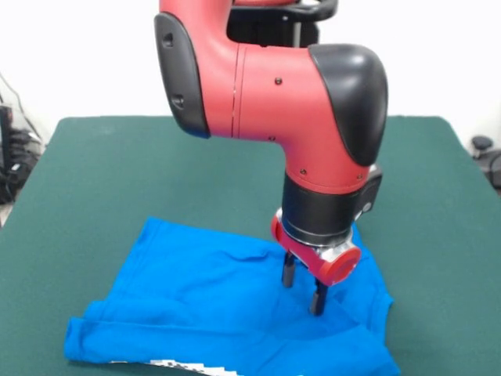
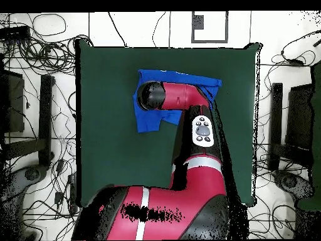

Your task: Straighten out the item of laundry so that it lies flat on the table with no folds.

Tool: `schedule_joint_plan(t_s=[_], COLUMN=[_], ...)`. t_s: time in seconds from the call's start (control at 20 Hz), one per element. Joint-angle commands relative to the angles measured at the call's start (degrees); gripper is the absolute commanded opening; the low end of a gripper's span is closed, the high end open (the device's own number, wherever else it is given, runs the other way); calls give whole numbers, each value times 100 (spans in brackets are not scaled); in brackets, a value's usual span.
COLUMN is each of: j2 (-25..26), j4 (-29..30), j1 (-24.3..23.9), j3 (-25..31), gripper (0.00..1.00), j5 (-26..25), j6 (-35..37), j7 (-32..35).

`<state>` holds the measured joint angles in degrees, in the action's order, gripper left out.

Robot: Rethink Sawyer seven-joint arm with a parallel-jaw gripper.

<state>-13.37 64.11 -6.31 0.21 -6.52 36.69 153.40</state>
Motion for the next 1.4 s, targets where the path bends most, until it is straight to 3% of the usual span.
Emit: schedule_joint_plan(t_s=[0.05,1.4], j2=[187,133], j4=[1080,1288], j1=[58,-111], j3=[664,729], gripper=[100,100], j5=[-112,19], j6=[-712,-933], j7=[-135,-117])
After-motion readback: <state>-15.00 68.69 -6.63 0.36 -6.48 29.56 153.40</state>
